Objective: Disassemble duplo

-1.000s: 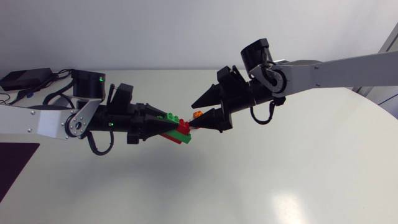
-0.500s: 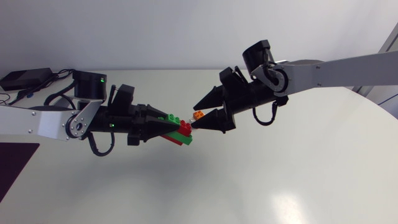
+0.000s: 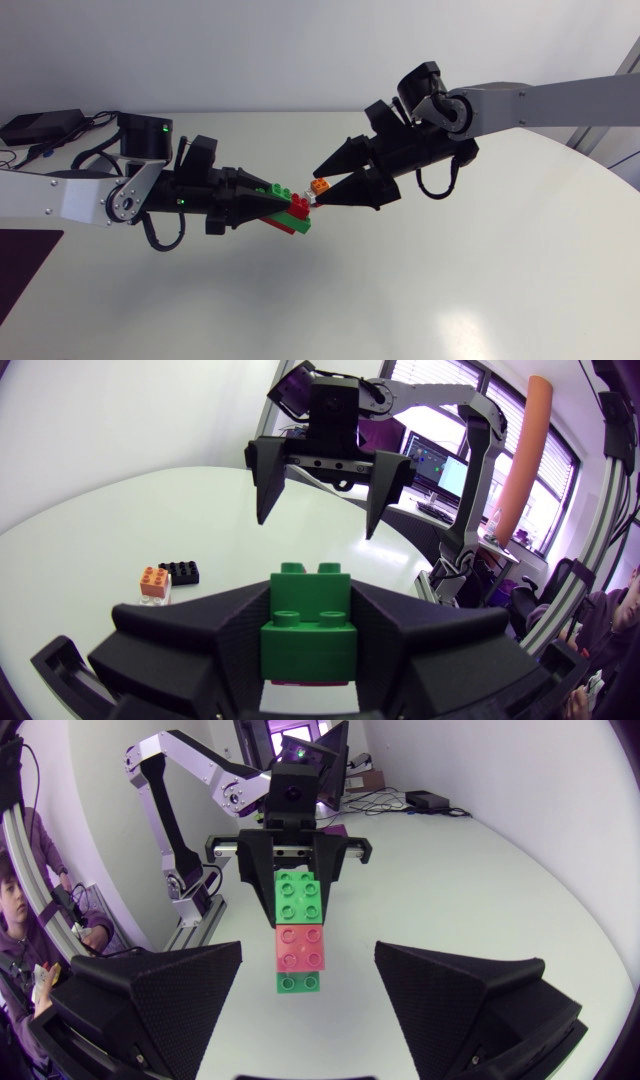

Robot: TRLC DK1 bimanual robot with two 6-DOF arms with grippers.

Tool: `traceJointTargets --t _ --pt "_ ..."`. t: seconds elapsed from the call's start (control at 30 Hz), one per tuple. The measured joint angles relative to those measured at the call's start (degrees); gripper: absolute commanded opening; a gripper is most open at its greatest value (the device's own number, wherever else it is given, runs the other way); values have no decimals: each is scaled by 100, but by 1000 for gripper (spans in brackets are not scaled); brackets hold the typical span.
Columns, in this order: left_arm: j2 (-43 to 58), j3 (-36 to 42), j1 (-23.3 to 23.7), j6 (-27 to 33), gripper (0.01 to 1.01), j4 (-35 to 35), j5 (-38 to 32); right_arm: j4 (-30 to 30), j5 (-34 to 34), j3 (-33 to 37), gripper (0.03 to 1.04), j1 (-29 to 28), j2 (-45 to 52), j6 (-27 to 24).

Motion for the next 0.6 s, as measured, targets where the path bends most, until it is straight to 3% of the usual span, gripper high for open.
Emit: traceJointTargets --t 0.17,0.6 --pt "-103 -4 -57 0 46 0 26 -437 2 162 957 175 210 -463" --pt "-160 -37 -107 0 46 0 66 -474 22 164 956 249 310 -573"
